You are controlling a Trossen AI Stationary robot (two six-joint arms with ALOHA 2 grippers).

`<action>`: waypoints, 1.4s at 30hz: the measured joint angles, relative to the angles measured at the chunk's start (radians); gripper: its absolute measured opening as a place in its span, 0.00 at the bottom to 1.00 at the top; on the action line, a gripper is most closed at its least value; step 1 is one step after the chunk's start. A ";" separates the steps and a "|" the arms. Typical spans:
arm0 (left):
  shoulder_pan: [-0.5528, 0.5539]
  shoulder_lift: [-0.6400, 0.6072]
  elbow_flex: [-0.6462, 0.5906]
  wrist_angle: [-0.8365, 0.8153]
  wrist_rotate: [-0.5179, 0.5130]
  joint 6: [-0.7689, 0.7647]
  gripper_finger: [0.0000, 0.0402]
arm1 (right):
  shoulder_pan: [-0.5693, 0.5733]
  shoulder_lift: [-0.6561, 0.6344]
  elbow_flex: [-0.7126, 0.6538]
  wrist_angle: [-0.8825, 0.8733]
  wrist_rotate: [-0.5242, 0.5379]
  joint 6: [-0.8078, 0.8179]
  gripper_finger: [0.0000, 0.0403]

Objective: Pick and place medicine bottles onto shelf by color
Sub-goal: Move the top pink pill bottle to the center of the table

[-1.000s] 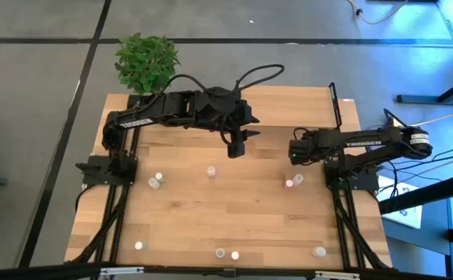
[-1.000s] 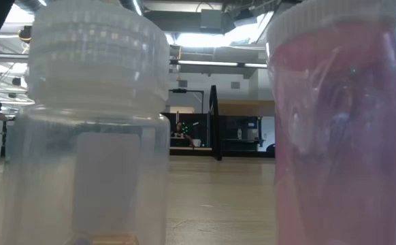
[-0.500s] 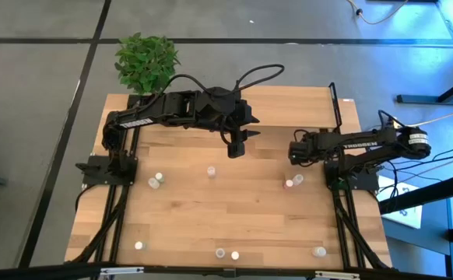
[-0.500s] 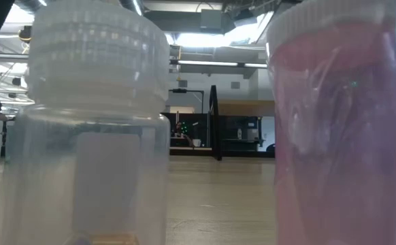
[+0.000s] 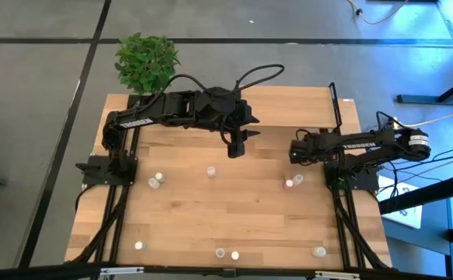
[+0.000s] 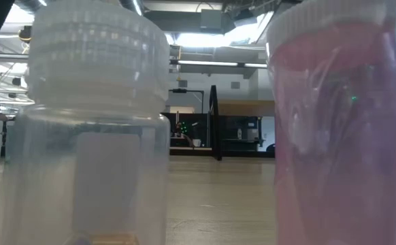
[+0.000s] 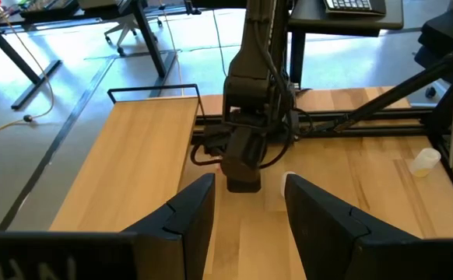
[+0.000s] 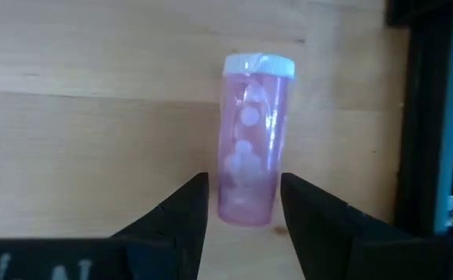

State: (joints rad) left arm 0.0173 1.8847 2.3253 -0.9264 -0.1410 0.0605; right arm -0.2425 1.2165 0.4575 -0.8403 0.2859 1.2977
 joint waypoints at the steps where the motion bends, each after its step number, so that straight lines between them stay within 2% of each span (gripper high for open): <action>1: 0.000 0.000 0.000 0.000 0.000 0.000 0.38 | -0.002 -0.001 -0.005 0.012 -0.004 -0.002 0.41; 10: 0.000 0.000 0.000 0.000 0.000 0.000 0.38 | -0.010 -0.002 -0.019 0.039 -0.004 -0.023 0.40; 19: 0.000 0.000 0.000 0.000 0.000 0.000 0.38 | -0.010 -0.002 -0.019 0.048 -0.003 -0.024 0.24; 34: 0.000 0.000 0.000 -0.001 0.000 -0.001 0.38 | 0.058 0.000 0.029 0.069 0.001 -0.184 0.24; 42: -0.012 0.000 0.000 -0.022 0.000 0.002 0.38 | 0.143 -0.001 0.125 0.067 0.073 -0.309 0.25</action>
State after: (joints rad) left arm 0.0051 1.8847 2.3253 -0.9482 -0.1406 0.0620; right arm -0.0997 1.2160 0.5827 -0.7734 0.3588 0.9885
